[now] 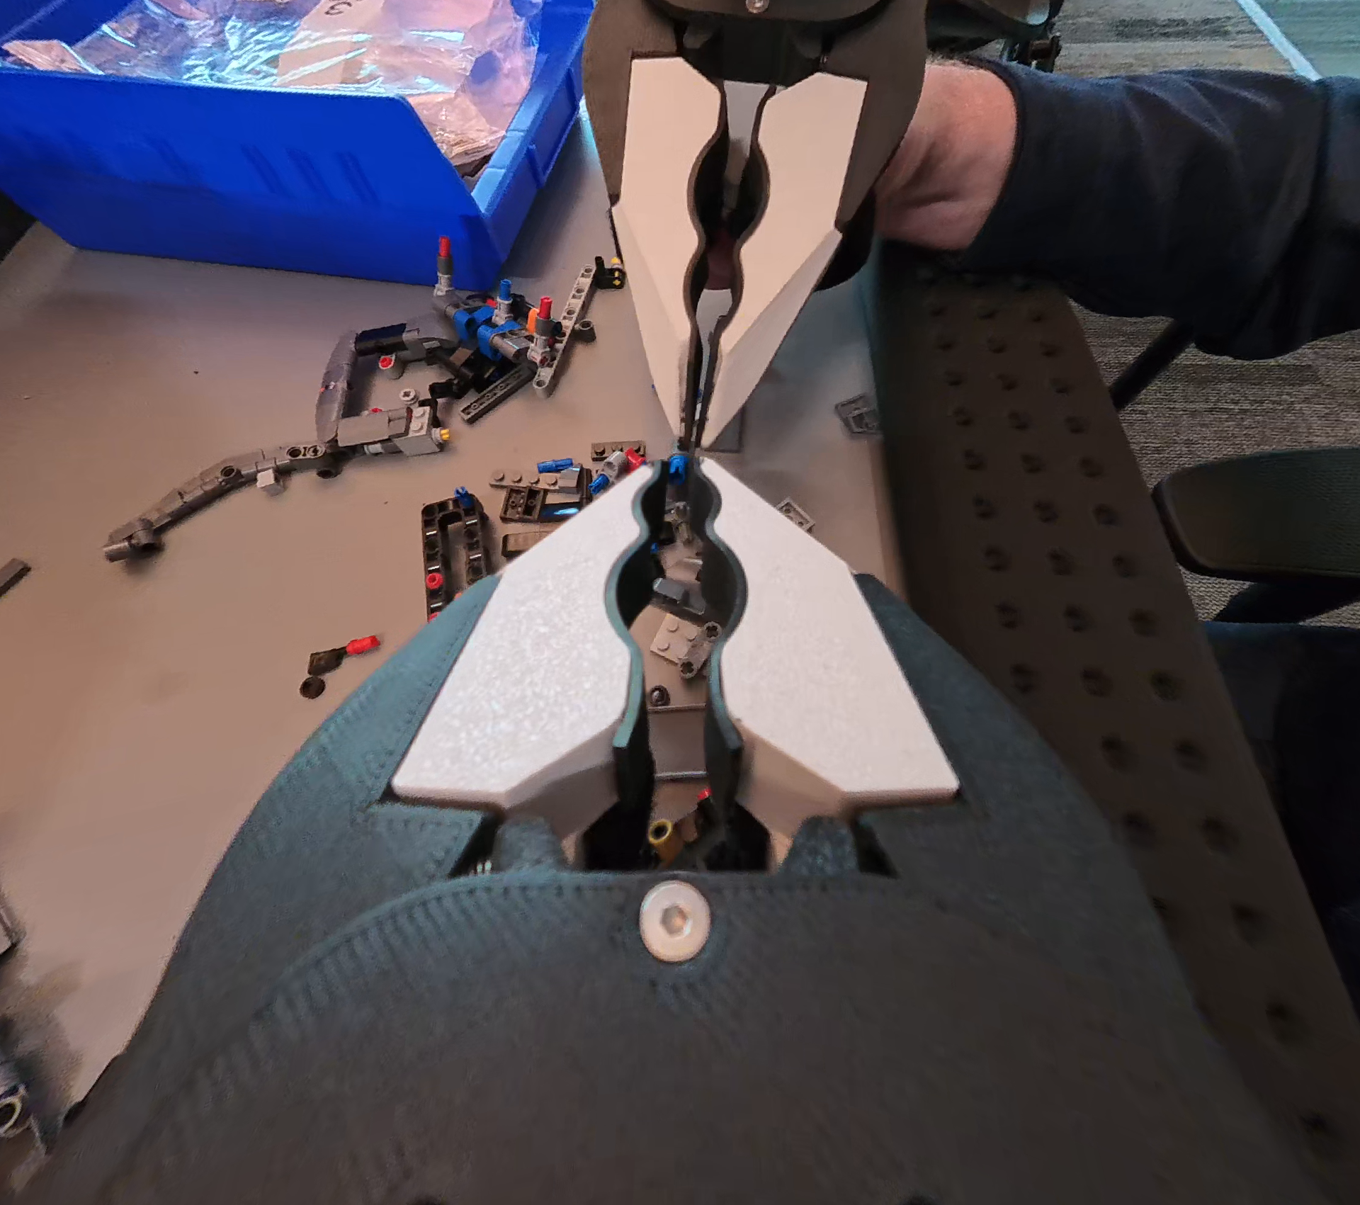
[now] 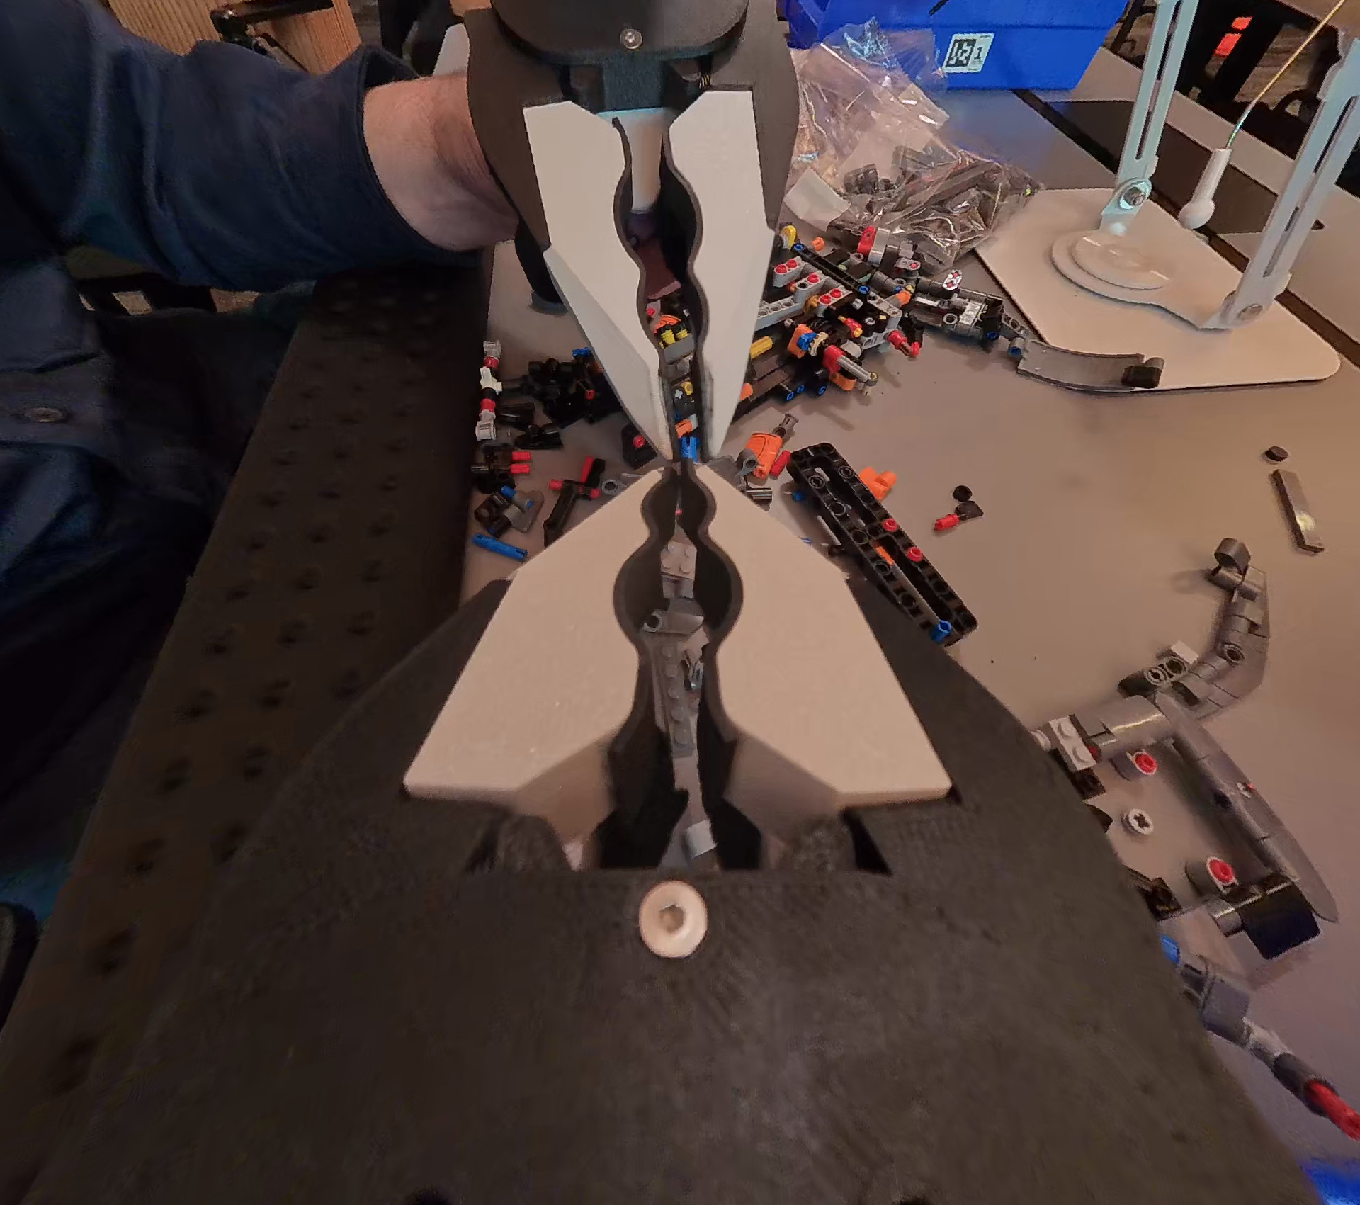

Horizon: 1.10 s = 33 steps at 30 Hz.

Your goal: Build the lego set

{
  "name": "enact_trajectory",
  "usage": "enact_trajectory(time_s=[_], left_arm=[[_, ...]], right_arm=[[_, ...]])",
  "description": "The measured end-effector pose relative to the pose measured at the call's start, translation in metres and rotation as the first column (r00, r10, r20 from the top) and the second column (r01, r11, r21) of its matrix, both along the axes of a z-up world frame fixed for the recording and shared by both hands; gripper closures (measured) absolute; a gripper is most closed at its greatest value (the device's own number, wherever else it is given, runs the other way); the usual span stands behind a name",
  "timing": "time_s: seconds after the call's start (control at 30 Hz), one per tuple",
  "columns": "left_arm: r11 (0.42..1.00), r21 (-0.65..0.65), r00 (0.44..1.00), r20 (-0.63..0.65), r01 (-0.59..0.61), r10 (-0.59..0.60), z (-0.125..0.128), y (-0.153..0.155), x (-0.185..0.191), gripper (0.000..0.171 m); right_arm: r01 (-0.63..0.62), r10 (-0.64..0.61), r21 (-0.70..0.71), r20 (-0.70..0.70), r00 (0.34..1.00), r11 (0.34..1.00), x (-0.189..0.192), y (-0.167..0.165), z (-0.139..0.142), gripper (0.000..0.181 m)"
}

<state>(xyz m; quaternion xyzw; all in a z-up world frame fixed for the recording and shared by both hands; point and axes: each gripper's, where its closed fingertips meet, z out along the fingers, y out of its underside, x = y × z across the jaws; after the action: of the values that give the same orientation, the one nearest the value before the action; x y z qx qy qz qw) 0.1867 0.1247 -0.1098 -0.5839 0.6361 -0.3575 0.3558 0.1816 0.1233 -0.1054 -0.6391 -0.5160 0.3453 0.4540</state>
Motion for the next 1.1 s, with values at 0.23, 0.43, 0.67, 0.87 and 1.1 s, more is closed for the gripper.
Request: enact_trajectory(time_s=[0.23,0.43,0.67,0.87,1.1], left_arm=[[1.0,0.0,1.0,0.006,0.008,-0.008,0.001,-0.001,0.0,0.17],[0.999,0.032,1.0,0.011,0.009,-0.01,0.004,-0.002,0.0,0.17],[1.0,-0.004,0.998,0.056,-0.007,0.008,0.011,-0.001,0.002,0.17],[1.0,-0.006,0.997,0.075,0.002,-0.002,0.015,-0.004,0.005,0.17],[0.999,0.051,0.996,0.087,-0.006,0.002,0.024,-0.009,0.005,0.17]], right_arm=[[-0.008,0.008,-0.005,-0.013,1.0,1.0,0.0,-0.001,0.002,0.181],[-0.01,0.01,-0.003,-0.021,1.0,1.0,-0.001,-0.001,0.003,0.181],[0.034,-0.034,-0.001,-0.025,0.999,0.999,-0.001,0.006,0.002,0.16],[0.021,-0.021,0.051,0.002,1.0,0.998,-0.003,0.003,0.003,0.177],[0.0,0.002,0.052,-0.034,0.999,0.999,-0.002,-0.003,0.012,0.177]])
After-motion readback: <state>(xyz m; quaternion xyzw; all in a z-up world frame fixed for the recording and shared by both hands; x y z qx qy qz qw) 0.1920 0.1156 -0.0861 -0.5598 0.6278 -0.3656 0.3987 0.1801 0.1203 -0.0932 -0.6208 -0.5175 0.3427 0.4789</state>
